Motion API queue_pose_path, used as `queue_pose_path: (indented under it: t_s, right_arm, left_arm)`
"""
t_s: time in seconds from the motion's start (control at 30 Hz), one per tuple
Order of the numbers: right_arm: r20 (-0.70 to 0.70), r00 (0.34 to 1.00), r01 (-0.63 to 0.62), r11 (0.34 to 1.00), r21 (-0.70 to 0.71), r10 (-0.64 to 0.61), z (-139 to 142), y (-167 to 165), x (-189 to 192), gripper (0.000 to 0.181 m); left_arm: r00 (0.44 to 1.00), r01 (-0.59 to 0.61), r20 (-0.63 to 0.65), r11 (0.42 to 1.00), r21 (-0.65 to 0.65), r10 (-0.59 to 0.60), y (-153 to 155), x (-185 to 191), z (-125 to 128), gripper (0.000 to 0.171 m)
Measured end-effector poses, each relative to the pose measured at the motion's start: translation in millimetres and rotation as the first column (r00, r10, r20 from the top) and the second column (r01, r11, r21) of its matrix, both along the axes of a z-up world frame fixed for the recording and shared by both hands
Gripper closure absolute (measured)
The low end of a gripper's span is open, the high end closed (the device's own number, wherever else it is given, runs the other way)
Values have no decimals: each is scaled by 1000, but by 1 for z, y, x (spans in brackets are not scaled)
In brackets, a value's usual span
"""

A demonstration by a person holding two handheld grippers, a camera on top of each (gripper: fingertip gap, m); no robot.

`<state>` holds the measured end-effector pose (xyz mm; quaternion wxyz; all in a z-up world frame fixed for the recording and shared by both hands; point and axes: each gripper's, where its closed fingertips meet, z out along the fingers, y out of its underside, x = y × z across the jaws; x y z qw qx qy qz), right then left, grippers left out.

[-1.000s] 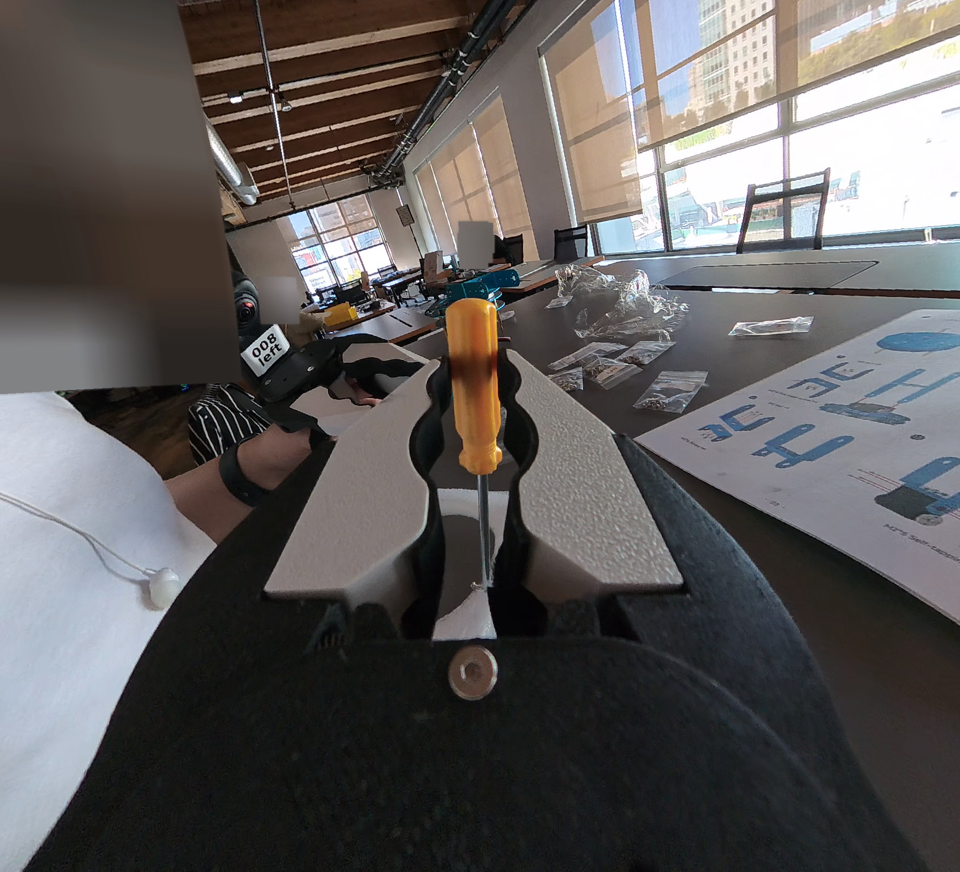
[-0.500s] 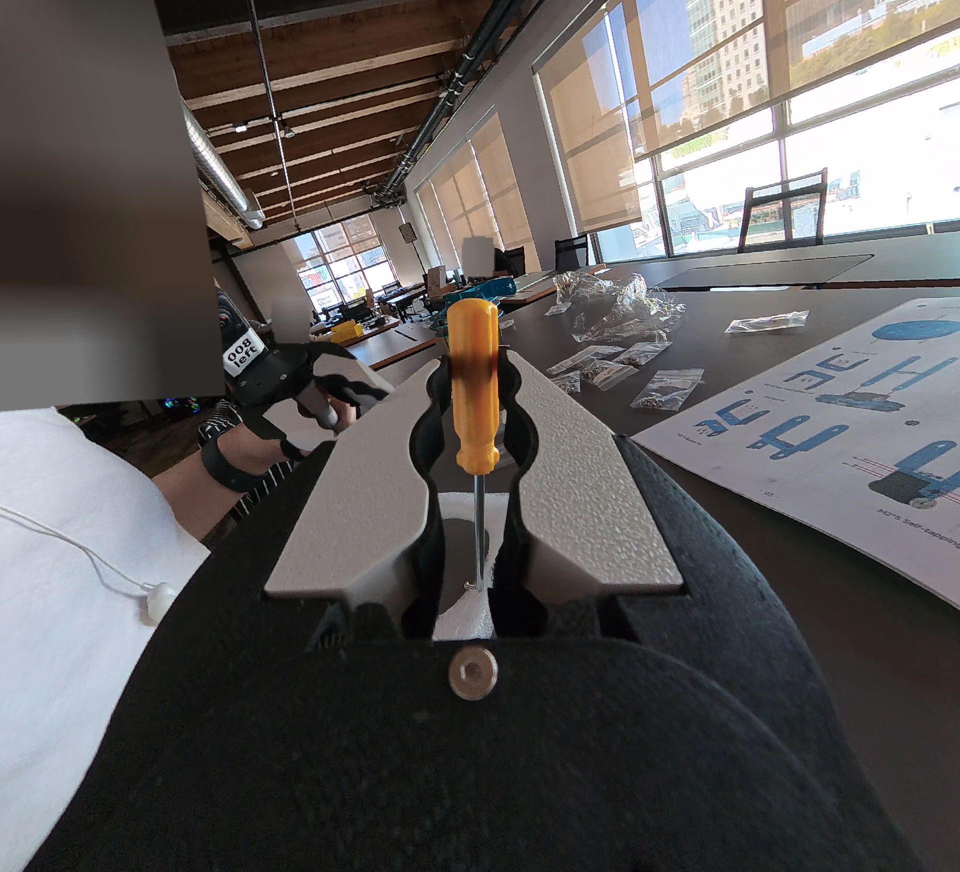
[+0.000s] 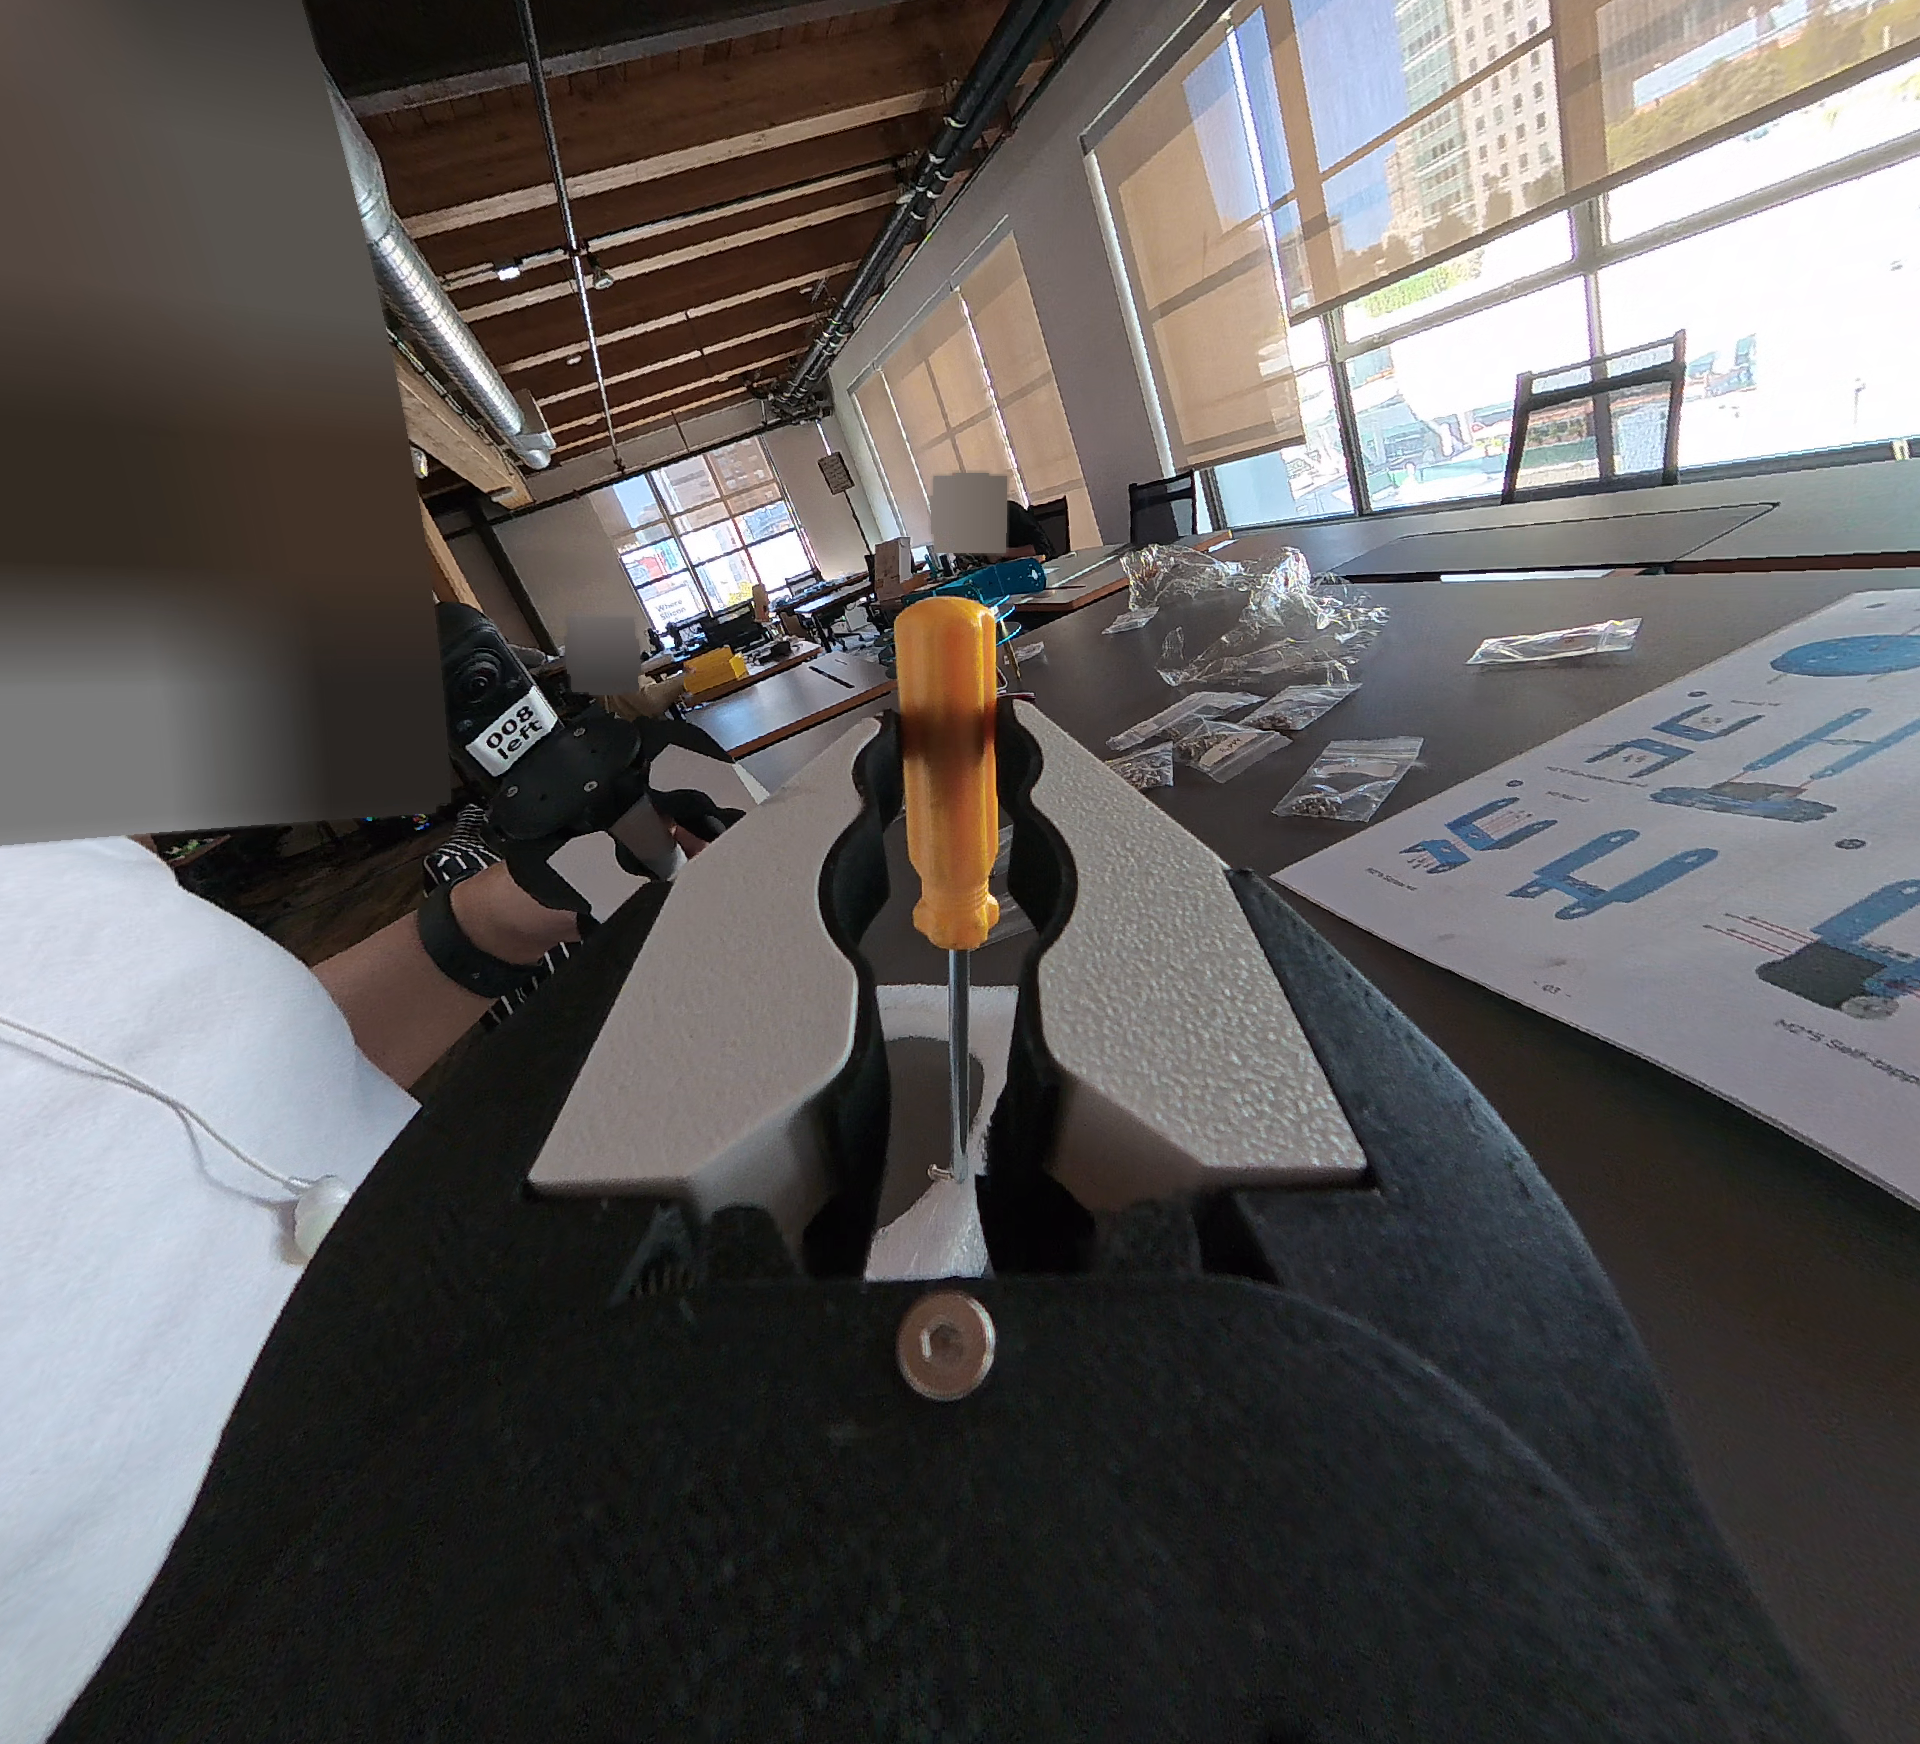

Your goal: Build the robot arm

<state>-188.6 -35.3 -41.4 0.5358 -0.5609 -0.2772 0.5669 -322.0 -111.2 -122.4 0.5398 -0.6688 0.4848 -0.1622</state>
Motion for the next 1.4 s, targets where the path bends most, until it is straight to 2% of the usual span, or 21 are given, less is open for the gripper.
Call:
queue_pose_path:
  t_s: [0.5, 0.77, 0.9, 0.97, 1.07, 1.17, 1.3, 1.4]
  right_arm:
    - [20, 999, -37, 999, 7, 36, 4, -5, -5, 165]
    - [73, 996, -64, 997, 49, 60, 10, -9, -12, 165]
    - [30, 996, -87, 996, 16, 87, 15, -10, -15, 165]
    - [6, 992, -124, 992, -22, 124, 12, -13, -20, 165]
    - [88, 988, -123, 992, -33, 125, -7, -15, -32, 165]
    - [128, 981, -141, 989, -35, 144, -13, -20, -42, 165]
    - [58, 981, -182, 982, -55, 186, -5, -27, -54, 165]
    - [80, 976, -201, 978, -54, 205, -4, -30, -72, 165]
  left_arm:
    - [987, -2, -160, 999, -48, -6, -1, -4, -26, 126]
    - [984, -3, -178, 999, -52, -6, -1, -4, -29, 126]
    - [983, 0, -181, 999, -46, -8, -2, -3, -29, 127]
    - [985, 3, -173, 999, -49, -12, -3, -2, -28, 127]
    - [988, 11, -151, 999, -51, -19, -5, 1, -25, 127]
    - [987, 14, -161, 998, -55, -23, -6, 2, -26, 127]
    - [984, 19, -174, 998, -58, -29, -7, 3, -29, 127]
    - [984, 16, -176, 998, -62, -27, -7, 3, -29, 127]
